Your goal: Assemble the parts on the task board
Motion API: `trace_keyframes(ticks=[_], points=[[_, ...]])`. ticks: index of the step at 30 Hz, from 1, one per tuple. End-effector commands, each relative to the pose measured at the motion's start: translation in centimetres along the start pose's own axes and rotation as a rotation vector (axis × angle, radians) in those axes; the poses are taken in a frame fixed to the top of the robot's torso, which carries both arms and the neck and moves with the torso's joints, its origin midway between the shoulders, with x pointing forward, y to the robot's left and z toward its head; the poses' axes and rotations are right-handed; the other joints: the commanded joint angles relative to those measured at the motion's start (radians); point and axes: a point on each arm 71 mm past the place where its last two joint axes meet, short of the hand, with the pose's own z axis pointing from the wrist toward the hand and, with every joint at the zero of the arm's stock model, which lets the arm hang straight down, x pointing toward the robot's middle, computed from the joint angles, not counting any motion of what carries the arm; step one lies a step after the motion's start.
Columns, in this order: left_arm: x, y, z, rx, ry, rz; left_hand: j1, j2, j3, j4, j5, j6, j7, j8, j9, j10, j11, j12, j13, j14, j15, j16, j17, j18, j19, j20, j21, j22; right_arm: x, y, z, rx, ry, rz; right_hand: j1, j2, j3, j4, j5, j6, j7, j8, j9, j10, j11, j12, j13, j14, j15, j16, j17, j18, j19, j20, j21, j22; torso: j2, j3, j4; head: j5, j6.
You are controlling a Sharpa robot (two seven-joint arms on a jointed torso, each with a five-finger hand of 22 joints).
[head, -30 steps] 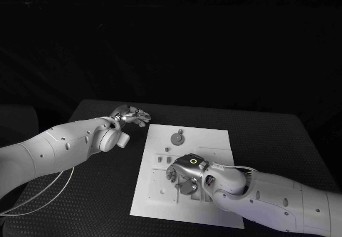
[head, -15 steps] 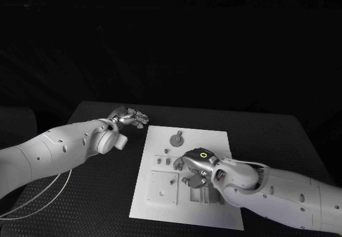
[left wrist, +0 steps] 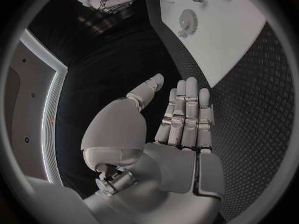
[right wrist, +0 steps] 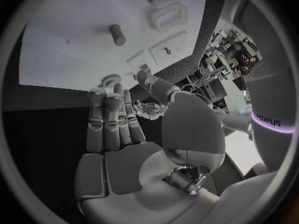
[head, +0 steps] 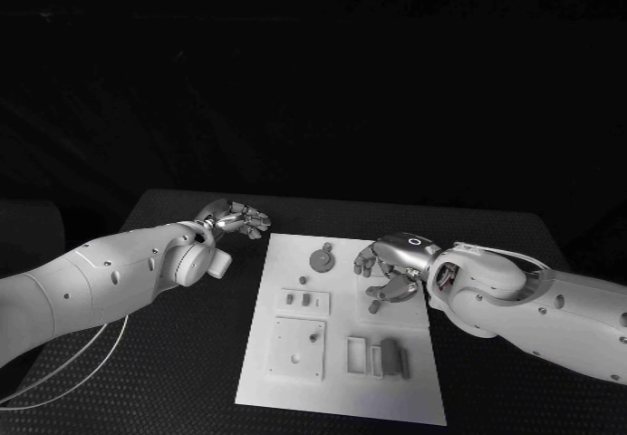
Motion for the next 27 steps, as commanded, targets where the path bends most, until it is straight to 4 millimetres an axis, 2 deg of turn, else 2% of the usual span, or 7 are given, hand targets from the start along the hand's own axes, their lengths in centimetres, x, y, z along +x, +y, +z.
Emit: trace_keyframes(ticks=[1, 5, 9, 19, 27], points=[[0.3, -0.1, 0.0, 0.011, 0.012, -0.001, -0.009, 0.001, -0.007, -0.001, -0.001, -0.008, 0.000, 0.004, -0.001, -0.005, 0.000, -0.004, -0.001, 0.002, 0.002, -0.004, 0.001, -0.003, 0.002, -0.001, -0.004, 0.001, 0.5, -0.6, -0.4, 0.029, 0.095, -0.026, -0.004, 0.000, -0.014, -0.001, -0.003, -0.003, -0.009, 0.004, -0.002, -0.009, 0.000, 0.005, -0.005, -0.003, 0.000, 0.003, -0.001, 0.054, -0.008, 0.002, 0.005, 0.017, 0.000, 0.0005, -0.0001, 0.000, 0.000], [0.3, -0.1, 0.0, 0.011, 0.011, -0.001, -0.010, 0.001, -0.007, -0.001, -0.001, -0.008, 0.000, 0.004, -0.001, -0.005, 0.000, -0.004, -0.001, 0.002, 0.002, -0.004, 0.001, -0.003, 0.002, -0.001, -0.005, 0.001, 0.9, -1.5, -0.6, 0.076, 0.146, -0.113, -0.035, -0.003, -0.059, -0.013, -0.007, -0.026, -0.029, -0.004, -0.008, -0.047, 0.013, -0.003, -0.019, -0.024, 0.013, -0.001, -0.002, 0.054, -0.031, 0.010, 0.000, 0.017, 0.000, -0.0001, 0.0003, -0.001, 0.000], [0.3, -0.1, 0.0, 0.011, 0.011, -0.001, -0.009, 0.001, -0.007, 0.000, -0.001, -0.008, 0.000, 0.004, -0.001, -0.005, 0.000, -0.004, -0.001, 0.002, 0.002, -0.005, 0.002, -0.003, 0.002, -0.001, -0.005, 0.001, 1.4, -1.8, -0.7, 0.084, 0.174, -0.128, -0.057, -0.004, -0.086, -0.020, -0.009, -0.053, -0.034, -0.013, -0.013, -0.081, 0.026, -0.013, -0.032, -0.041, 0.025, 0.000, 0.000, 0.054, -0.046, 0.015, -0.005, 0.016, 0.001, -0.0003, 0.0002, -0.002, 0.000], [0.2, -0.1, 0.0, 0.009, 0.012, -0.001, -0.009, 0.001, -0.007, 0.000, -0.001, -0.008, 0.000, 0.004, -0.001, -0.006, 0.000, -0.004, -0.001, 0.003, 0.002, -0.005, 0.003, -0.003, 0.002, -0.001, -0.005, 0.002, 3.6, -1.1, -0.8, 0.059, 0.200, -0.116, -0.058, -0.002, -0.092, -0.019, -0.009, -0.054, -0.033, -0.008, -0.012, -0.075, 0.023, -0.002, -0.035, -0.042, 0.022, 0.007, 0.001, 0.054, -0.045, 0.015, -0.003, 0.016, 0.000, 0.0000, 0.0013, -0.003, -0.005], [0.3, -0.1, 0.0, 0.005, 0.022, -0.003, -0.010, 0.001, -0.007, 0.000, -0.002, -0.008, 0.000, 0.004, -0.002, -0.006, 0.000, -0.004, -0.001, 0.003, 0.002, -0.005, 0.003, -0.003, 0.002, -0.001, -0.005, 0.002, 4.0, -0.4, -0.1, 0.041, 0.191, -0.128, -0.040, -0.001, -0.067, -0.001, -0.009, -0.042, -0.023, 0.005, -0.008, -0.057, 0.016, 0.017, -0.038, -0.035, 0.015, 0.011, -0.001, 0.054, -0.034, 0.010, 0.001, 0.013, 0.001, -0.0008, 0.0026, -0.003, -0.007]])
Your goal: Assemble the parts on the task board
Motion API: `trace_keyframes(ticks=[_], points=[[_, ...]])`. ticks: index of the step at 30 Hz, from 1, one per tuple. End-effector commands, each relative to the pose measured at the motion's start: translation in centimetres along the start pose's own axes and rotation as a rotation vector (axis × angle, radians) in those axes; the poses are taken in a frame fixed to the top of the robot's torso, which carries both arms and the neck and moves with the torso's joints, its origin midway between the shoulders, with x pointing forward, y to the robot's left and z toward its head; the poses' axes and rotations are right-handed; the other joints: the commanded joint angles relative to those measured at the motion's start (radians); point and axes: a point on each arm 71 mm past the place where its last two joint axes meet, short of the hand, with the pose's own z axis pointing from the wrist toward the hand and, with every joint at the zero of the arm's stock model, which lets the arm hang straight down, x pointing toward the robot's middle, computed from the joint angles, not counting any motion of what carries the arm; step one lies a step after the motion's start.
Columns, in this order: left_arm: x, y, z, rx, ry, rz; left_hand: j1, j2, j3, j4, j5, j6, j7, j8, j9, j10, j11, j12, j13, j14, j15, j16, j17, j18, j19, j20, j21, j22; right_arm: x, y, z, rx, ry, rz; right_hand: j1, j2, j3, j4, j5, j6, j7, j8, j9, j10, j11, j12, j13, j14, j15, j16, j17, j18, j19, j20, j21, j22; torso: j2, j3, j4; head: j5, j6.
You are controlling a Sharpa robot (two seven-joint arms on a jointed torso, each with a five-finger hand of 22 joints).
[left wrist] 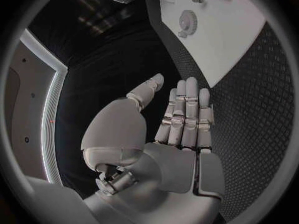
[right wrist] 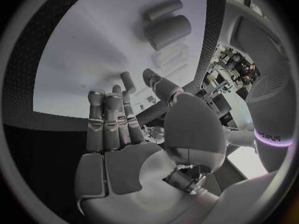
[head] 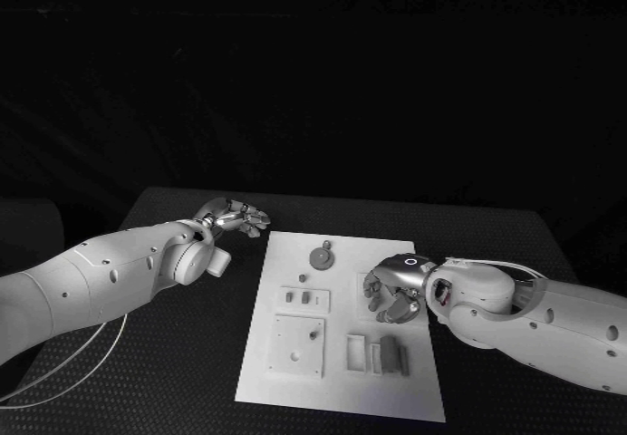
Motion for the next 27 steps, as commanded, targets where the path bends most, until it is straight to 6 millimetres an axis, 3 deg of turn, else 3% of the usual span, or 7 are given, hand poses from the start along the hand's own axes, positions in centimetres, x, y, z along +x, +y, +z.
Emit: trace_keyframes(ticks=[1, 12, 17, 24, 27], points=[[0.29, -0.09, 0.02, 0.005, 0.019, -0.002, -0.010, 0.001, -0.007, 0.000, -0.002, -0.008, 0.001, 0.004, -0.001, -0.006, 0.000, -0.004, -0.001, 0.003, 0.002, -0.006, 0.001, -0.003, 0.002, -0.001, -0.005, 0.001, 0.05, 0.15, 0.16, -0.003, -0.002, -0.028, 0.016, 0.002, 0.013, 0.009, -0.005, 0.008, 0.007, 0.012, 0.003, 0.018, -0.004, 0.012, -0.001, 0.001, -0.011, 0.008, -0.002, 0.054, 0.008, -0.007, 0.003, 0.013, 0.000, -0.0008, 0.0011, 0.000, -0.001], [0.20, -0.06, -0.03, 0.005, 0.018, -0.002, -0.010, 0.002, -0.007, 0.001, -0.002, -0.009, 0.001, 0.004, -0.002, -0.007, 0.000, -0.004, -0.001, 0.003, 0.002, -0.006, 0.002, -0.003, 0.002, -0.001, -0.005, 0.002, 0.44, 0.50, 0.46, -0.010, -0.004, -0.032, 0.055, 0.010, 0.063, 0.050, -0.005, 0.048, 0.018, 0.038, 0.007, 0.083, -0.030, 0.056, 0.003, 0.022, -0.036, 0.014, -0.007, 0.054, 0.033, -0.019, 0.011, 0.010, -0.001, -0.0013, 0.0005, 0.000, -0.005], [0.12, -0.03, -0.04, 0.004, 0.016, -0.002, -0.011, 0.002, -0.007, 0.001, -0.002, -0.009, 0.001, 0.005, -0.002, -0.007, 0.000, -0.004, -0.001, 0.003, 0.002, -0.006, 0.003, -0.003, 0.002, 0.000, -0.005, 0.002, 0.38, 0.45, 0.53, -0.005, -0.016, -0.033, 0.085, 0.019, 0.099, 0.066, -0.005, 0.067, 0.026, 0.047, 0.008, 0.089, -0.034, 0.062, -0.001, 0.025, -0.040, 0.012, -0.010, 0.054, 0.037, -0.022, 0.010, 0.009, -0.001, -0.0012, 0.0005, 0.000, -0.006], [0.15, -0.03, -0.04, 0.003, 0.018, -0.002, -0.009, 0.003, -0.006, 0.001, -0.002, -0.009, 0.001, 0.005, -0.002, -0.007, 0.000, -0.004, -0.001, 0.004, 0.002, -0.006, 0.004, -0.003, 0.003, -0.001, -0.006, 0.002, 0.12, 0.45, 0.66, 0.001, -0.052, -0.048, 0.103, 0.030, 0.122, 0.073, -0.005, 0.081, 0.025, 0.054, 0.007, 0.097, -0.037, 0.069, -0.002, 0.027, -0.043, 0.011, -0.012, 0.054, 0.039, -0.023, 0.010, 0.009, -0.001, -0.0009, 0.0000, 0.002, -0.009], [0.16, -0.02, -0.06, 0.002, 0.020, -0.003, -0.009, 0.004, -0.006, 0.001, -0.002, -0.009, 0.001, 0.005, -0.002, -0.007, 0.001, -0.004, -0.002, 0.005, 0.001, -0.006, 0.004, -0.002, 0.003, -0.001, -0.006, 0.002, 0.13, 0.35, 0.67, 0.003, -0.052, -0.050, 0.129, 0.039, 0.162, 0.072, -0.005, 0.104, 0.021, 0.064, 0.009, 0.110, -0.042, 0.078, -0.001, 0.027, -0.048, 0.009, -0.014, 0.054, 0.037, -0.023, 0.008, 0.008, -0.001, -0.0009, -0.0001, 0.002, -0.009]])
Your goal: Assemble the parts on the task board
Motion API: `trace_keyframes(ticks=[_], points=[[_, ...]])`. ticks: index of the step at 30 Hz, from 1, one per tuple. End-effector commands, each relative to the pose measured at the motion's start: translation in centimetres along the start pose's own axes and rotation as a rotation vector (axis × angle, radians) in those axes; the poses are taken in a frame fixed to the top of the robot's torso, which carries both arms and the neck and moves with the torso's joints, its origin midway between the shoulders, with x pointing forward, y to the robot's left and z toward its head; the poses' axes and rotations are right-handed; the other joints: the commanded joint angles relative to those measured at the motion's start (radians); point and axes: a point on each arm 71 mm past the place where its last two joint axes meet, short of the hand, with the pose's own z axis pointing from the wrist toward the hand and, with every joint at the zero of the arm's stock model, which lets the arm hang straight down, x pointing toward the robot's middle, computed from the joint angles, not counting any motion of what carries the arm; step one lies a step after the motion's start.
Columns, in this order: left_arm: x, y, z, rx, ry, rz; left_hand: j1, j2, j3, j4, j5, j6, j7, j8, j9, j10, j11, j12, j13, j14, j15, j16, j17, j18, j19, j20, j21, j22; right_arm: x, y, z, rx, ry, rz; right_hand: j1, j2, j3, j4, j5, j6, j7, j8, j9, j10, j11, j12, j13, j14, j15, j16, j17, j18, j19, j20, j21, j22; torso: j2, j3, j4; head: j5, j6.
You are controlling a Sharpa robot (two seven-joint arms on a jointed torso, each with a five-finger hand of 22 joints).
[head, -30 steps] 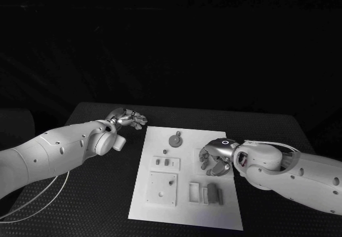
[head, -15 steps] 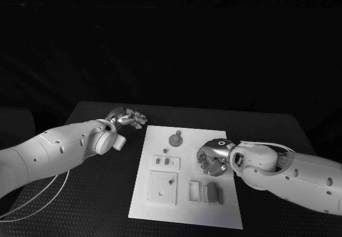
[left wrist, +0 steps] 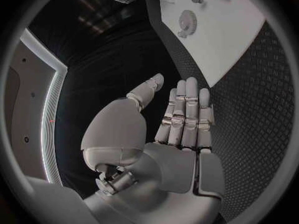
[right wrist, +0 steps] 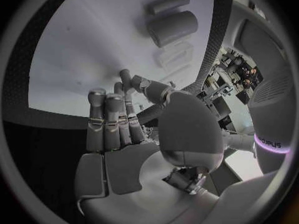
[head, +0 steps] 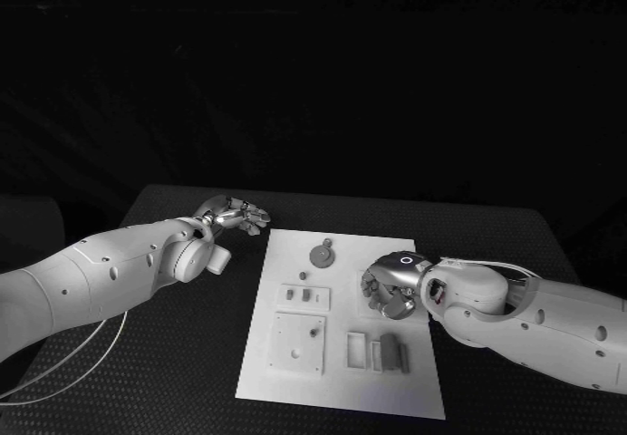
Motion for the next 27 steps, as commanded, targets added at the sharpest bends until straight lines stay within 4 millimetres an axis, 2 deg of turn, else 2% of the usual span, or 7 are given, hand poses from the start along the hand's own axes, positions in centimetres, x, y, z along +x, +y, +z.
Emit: trace_keyframes(ticks=[1, 6, 10, 16, 27], points=[[0.25, -0.08, -0.01, 0.005, 0.018, -0.002, -0.009, 0.004, -0.006, 0.001, -0.002, -0.009, 0.001, 0.005, -0.002, -0.008, 0.001, -0.004, -0.002, 0.005, 0.001, -0.006, 0.002, -0.002, 0.003, -0.001, -0.006, 0.002, -0.13, -0.05, 0.00, 0.005, -0.022, -0.021, 0.011, 0.002, 0.016, 0.000, -0.005, 0.015, -0.002, 0.008, 0.003, 0.010, -0.002, 0.006, 0.000, -0.001, -0.010, -0.002, -0.001, 0.055, 0.003, -0.003, 0.003, 0.010, 0.000, 0.0000, 0.0000, 0.001, -0.001], [0.19, -0.06, -0.02, 0.006, 0.016, -0.002, -0.009, 0.004, -0.006, 0.002, -0.002, -0.010, 0.001, 0.005, -0.002, -0.008, 0.001, -0.004, -0.002, 0.007, 0.001, -0.006, 0.003, -0.002, 0.004, -0.001, -0.006, 0.002, -0.17, 0.20, 0.07, -0.004, -0.027, -0.020, 0.015, 0.013, 0.029, -0.001, -0.005, 0.037, -0.007, 0.019, 0.007, 0.027, -0.008, 0.018, 0.002, 0.002, -0.016, -0.001, -0.002, 0.055, 0.005, -0.002, 0.006, 0.011, 0.000, 0.0003, -0.0004, 0.000, -0.002], [0.25, -0.09, -0.01, 0.006, 0.018, -0.002, -0.009, 0.004, -0.006, 0.002, -0.002, -0.010, 0.001, 0.005, -0.002, -0.008, 0.001, -0.004, -0.002, 0.007, 0.001, -0.005, 0.004, -0.002, 0.004, -0.001, -0.006, 0.002, -0.20, 0.21, 0.06, 0.000, -0.033, -0.038, 0.016, 0.026, 0.035, -0.006, -0.005, 0.065, -0.019, 0.034, 0.013, 0.056, -0.020, 0.038, 0.008, 0.010, -0.028, 0.000, -0.003, 0.055, 0.011, -0.003, 0.010, 0.012, 0.000, -0.0001, 0.0001, 0.000, -0.003], [0.14, -0.05, -0.04, 0.006, 0.016, -0.002, -0.009, 0.004, -0.006, 0.002, -0.002, -0.010, 0.001, 0.005, -0.002, -0.009, 0.001, -0.004, -0.002, 0.007, 0.001, -0.005, 0.004, -0.002, 0.004, -0.001, -0.006, 0.002, -0.15, 0.07, 0.00, 0.009, -0.031, -0.056, 0.024, 0.030, 0.044, -0.012, -0.005, 0.087, -0.028, 0.045, 0.020, 0.079, -0.030, 0.052, 0.015, 0.017, -0.038, 0.000, -0.005, 0.055, 0.018, -0.006, 0.013, 0.012, 0.000, -0.0003, 0.0001, -0.001, -0.004], [0.13, -0.05, -0.06, 0.006, 0.015, -0.002, -0.010, 0.004, -0.006, 0.003, -0.003, -0.010, 0.001, 0.005, -0.002, -0.009, 0.001, -0.004, -0.002, 0.008, 0.000, -0.006, 0.005, -0.002, 0.005, -0.001, -0.006, 0.003, -0.41, 0.62, -0.15, -0.012, -0.064, -0.060, 0.027, 0.053, 0.024, -0.003, -0.005, 0.098, -0.034, 0.053, 0.031, 0.094, -0.038, 0.062, 0.020, 0.030, -0.046, -0.002, -0.008, 0.055, 0.032, -0.010, 0.017, 0.011, 0.001, 0.0009, -0.0003, -0.001, -0.003]])
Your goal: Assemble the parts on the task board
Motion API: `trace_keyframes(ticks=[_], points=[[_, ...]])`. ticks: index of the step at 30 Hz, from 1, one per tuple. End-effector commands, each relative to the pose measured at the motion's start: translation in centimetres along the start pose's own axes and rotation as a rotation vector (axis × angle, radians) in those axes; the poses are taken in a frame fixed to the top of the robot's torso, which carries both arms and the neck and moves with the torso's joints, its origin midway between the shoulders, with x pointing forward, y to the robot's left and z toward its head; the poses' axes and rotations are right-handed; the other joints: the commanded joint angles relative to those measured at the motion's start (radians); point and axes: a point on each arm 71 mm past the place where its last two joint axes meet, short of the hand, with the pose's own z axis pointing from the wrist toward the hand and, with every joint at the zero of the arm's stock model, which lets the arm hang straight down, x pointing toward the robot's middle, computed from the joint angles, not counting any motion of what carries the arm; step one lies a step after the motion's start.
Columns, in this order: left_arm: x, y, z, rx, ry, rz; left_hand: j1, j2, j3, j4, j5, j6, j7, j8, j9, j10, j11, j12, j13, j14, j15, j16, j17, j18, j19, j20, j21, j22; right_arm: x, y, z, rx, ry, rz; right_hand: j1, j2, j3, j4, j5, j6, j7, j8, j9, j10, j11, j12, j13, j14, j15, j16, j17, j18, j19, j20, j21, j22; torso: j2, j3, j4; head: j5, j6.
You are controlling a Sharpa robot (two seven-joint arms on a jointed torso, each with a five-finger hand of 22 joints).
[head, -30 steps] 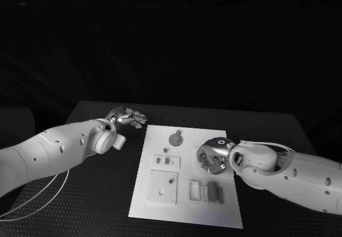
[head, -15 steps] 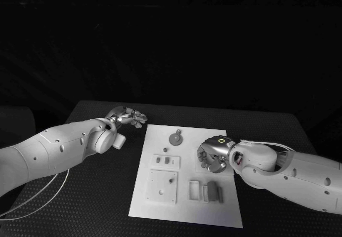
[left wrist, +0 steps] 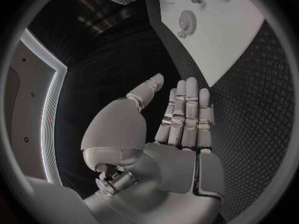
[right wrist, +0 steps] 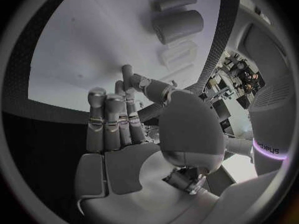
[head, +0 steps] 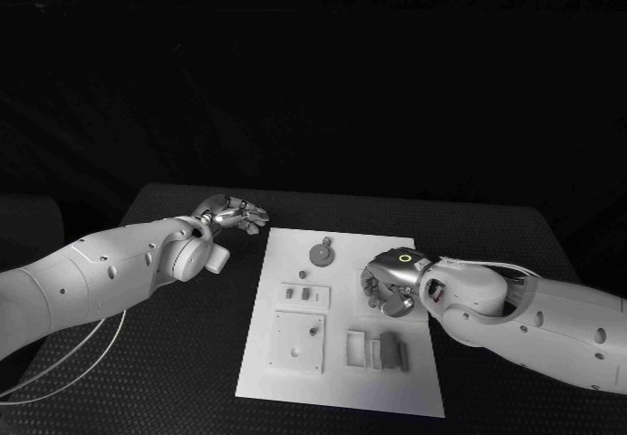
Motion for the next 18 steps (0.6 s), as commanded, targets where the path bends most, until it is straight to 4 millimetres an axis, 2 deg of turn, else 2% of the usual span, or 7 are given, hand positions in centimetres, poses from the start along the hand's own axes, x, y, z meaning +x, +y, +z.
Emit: trace_keyframes(ticks=[1, 15, 18], points=[[0.2, -0.1, 0.0, 0.008, 0.015, -0.002, -0.010, 0.004, -0.006, 0.003, -0.003, -0.007, -0.002, 0.005, -0.002, -0.006, -0.002, -0.004, -0.001, 0.008, 0.000, -0.006, 0.002, -0.002, 0.005, -0.001, -0.006, 0.001, -0.2, 0.2, -0.1, -0.008, -0.027, -0.017, 0.004, 0.017, -0.009, 0.000, -0.001, 0.007, -0.002, 0.004, 0.007, 0.061, -0.023, 0.004, 0.014, 0.005, -0.005, -0.002, -0.001, 0.062, 0.006, -0.001, 0.006, 0.011, 0.001, 0.0003, -0.0002, 0.000, 0.001], [0.2, -0.1, 0.0, 0.007, 0.014, -0.001, -0.011, 0.004, -0.006, 0.004, -0.002, -0.007, -0.002, 0.005, -0.002, -0.007, -0.002, -0.004, -0.001, 0.008, 0.000, -0.006, 0.003, -0.002, 0.006, -0.002, -0.007, 0.001, -2.4, 0.5, -0.8, -0.022, -0.074, 0.002, 0.009, 0.012, -0.014, 0.004, -0.001, 0.010, -0.004, 0.006, 0.012, 0.068, -0.026, 0.007, 0.016, 0.011, -0.008, -0.003, -0.002, 0.062, 0.011, -0.003, 0.008, 0.011, 0.000, -0.0003, -0.0005, 0.004, 0.003], [0.2, -0.1, 0.0, 0.007, 0.012, -0.001, -0.011, 0.005, -0.006, 0.004, -0.002, -0.008, -0.002, 0.006, -0.002, -0.007, -0.002, -0.004, -0.001, 0.008, 0.000, -0.006, 0.003, -0.002, 0.006, -0.002, -0.007, 0.001, -3.2, 0.9, -0.8, -0.035, -0.086, 0.006, 0.009, 0.012, -0.014, 0.004, -0.001, 0.010, -0.004, 0.006, 0.012, 0.068, -0.026, 0.007, 0.016, 0.011, -0.008, -0.003, -0.002, 0.062, 0.011, -0.003, 0.008, 0.011, 0.000, -0.0003, -0.0002, 0.008, 0.009]])
